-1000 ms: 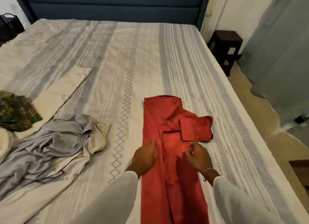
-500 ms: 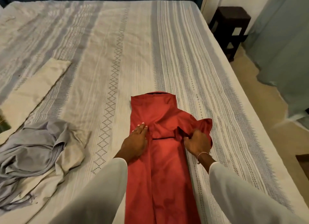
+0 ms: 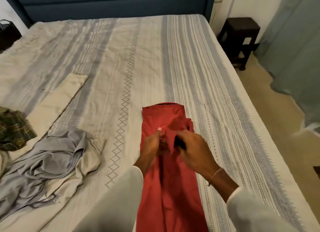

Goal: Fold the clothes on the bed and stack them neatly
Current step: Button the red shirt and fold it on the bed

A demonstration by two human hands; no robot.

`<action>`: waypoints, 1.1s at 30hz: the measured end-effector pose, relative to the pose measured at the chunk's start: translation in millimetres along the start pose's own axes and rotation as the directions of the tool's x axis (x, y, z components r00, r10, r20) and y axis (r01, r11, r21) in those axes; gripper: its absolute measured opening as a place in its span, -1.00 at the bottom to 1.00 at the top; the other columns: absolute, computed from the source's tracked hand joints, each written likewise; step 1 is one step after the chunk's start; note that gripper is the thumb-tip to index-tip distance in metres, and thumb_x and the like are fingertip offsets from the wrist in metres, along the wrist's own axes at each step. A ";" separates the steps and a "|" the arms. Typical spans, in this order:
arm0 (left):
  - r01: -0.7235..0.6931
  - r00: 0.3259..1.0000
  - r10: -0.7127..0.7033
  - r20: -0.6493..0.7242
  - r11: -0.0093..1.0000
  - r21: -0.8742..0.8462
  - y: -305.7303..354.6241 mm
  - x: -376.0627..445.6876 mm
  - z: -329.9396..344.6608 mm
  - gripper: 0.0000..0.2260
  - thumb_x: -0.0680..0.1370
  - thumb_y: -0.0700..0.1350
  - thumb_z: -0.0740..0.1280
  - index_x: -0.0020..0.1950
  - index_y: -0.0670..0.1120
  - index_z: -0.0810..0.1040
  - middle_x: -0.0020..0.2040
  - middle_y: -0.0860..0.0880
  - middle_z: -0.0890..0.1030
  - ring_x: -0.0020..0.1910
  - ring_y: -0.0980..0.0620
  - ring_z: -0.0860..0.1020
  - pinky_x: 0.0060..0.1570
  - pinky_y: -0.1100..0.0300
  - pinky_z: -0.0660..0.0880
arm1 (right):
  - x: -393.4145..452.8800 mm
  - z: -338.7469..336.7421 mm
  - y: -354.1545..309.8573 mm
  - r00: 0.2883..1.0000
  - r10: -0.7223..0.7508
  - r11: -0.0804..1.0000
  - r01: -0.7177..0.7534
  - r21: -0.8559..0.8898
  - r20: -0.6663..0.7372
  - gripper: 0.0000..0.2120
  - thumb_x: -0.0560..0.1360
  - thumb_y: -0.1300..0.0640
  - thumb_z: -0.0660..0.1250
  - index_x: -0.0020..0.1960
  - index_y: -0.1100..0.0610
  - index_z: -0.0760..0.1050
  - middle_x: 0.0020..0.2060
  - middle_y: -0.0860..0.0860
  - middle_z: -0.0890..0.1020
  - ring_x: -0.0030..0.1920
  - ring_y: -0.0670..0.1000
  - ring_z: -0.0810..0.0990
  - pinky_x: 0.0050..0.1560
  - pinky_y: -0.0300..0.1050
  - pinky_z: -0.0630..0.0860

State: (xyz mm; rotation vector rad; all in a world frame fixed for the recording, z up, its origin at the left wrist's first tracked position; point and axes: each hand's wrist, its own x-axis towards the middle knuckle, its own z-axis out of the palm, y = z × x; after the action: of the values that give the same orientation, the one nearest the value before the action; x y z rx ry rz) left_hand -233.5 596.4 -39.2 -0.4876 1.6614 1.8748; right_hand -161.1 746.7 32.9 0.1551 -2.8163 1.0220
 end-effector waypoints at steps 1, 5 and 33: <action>0.092 0.988 -0.068 0.139 0.981 -0.170 10.5 -15.1 2.8 -0.50 0.62 0.25 0.24 0.10 -0.17 0.67 -0.04 -0.18 0.68 -0.10 -0.10 0.65 -0.14 0.10 0.63 | -11.8 3.3 -11.8 0.995 -0.072 0.994 0.077 -0.081 0.071 -0.57 0.37 0.18 0.33 0.22 -0.06 0.56 -0.07 -0.06 0.62 -0.06 0.08 0.63 -0.17 -0.01 0.55; 0.122 0.968 -0.026 0.250 0.919 -0.376 29.0 -73.6 6.0 -0.51 0.67 0.06 0.14 -0.28 -0.12 0.69 -0.25 -0.04 0.68 -0.31 0.10 0.66 -0.33 0.34 0.58 | -50.1 22.4 -44.8 0.921 -0.128 0.968 0.197 -0.155 0.367 -0.48 0.44 0.11 0.30 0.39 -0.09 0.43 0.11 -0.03 0.56 0.15 0.07 0.55 0.04 0.01 0.53; 0.314 0.925 -0.152 0.347 0.821 -0.477 -93.8 -204.1 -48.6 -0.61 0.58 0.02 0.34 0.18 -0.27 0.66 0.13 -0.28 0.66 0.08 -0.20 0.67 0.17 -0.06 0.58 | -197.8 51.3 -101.9 0.907 0.385 0.921 -0.366 0.131 -0.169 -0.66 0.46 -0.31 0.29 0.04 -0.11 0.58 -0.11 -0.15 0.58 -0.02 -0.07 0.53 0.00 -0.09 0.48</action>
State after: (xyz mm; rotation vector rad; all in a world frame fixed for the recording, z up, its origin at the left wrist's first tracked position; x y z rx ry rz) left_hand -22.9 517.0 7.3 -0.5658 0.8333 2.0799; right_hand 43.4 645.4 24.9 -0.4737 -2.6741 1.1745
